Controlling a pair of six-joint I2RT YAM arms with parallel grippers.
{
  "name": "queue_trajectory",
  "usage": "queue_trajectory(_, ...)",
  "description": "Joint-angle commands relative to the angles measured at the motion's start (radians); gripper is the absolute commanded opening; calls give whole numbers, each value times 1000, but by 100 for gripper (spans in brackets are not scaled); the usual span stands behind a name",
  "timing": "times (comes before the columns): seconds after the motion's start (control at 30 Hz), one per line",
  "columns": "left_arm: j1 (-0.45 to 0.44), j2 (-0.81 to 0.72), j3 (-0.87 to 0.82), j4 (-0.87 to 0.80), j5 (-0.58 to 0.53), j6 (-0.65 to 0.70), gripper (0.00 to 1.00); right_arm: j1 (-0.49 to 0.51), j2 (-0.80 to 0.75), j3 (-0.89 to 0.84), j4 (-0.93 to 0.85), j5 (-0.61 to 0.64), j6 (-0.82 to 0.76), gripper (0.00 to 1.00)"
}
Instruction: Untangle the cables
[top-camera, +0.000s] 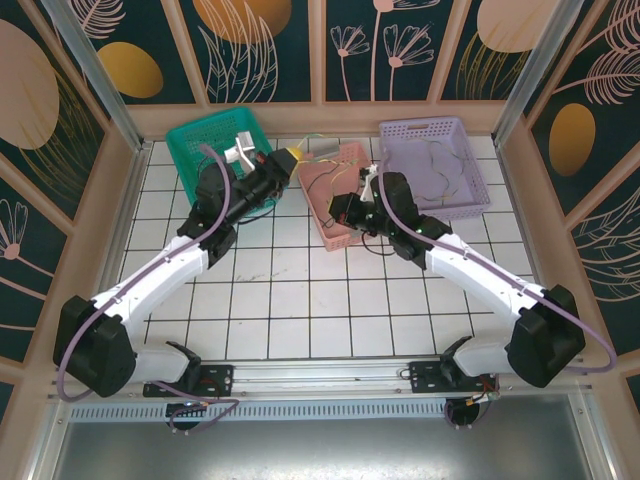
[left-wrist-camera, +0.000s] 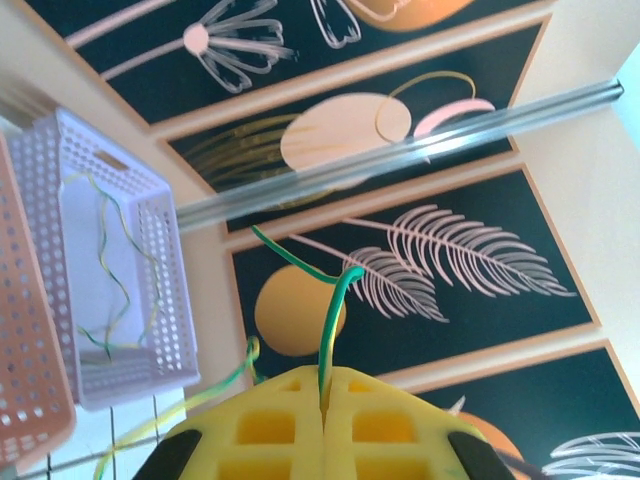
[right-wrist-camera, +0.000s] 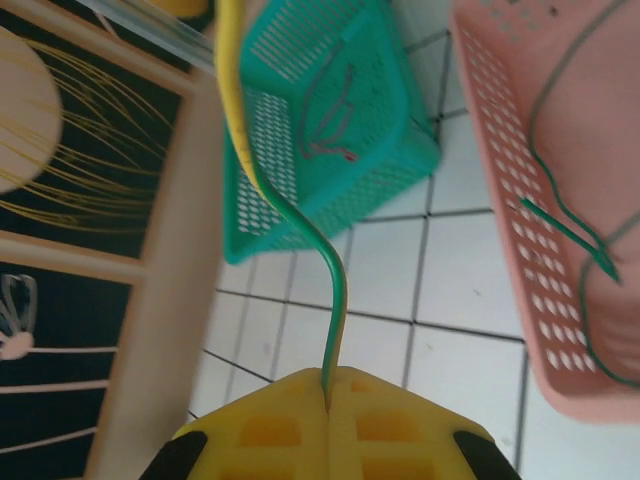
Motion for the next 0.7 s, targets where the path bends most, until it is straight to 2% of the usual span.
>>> queue_trajectory(0.0,-51,-56,-58,60,-47,-48,0,-24,18,-43,356,0,129,0)
queue_trajectory(0.17,-92,-102,-132,58,-94,-79,0,-45,105,-100,786,-17,265,0)
queue_trajectory(0.33,-118,-104,-150,59,-115,-84,0,-28,218,-82,1059,-16,384,0)
queue_trajectory(0.47,-129,-97,-156,50,-129,-82,0,-3,262,-73,1190,18,459,0)
queue_trajectory(0.67,-130,-121,-190,18,-174,-56,0,7,254,-52,1185,-26,516,0)
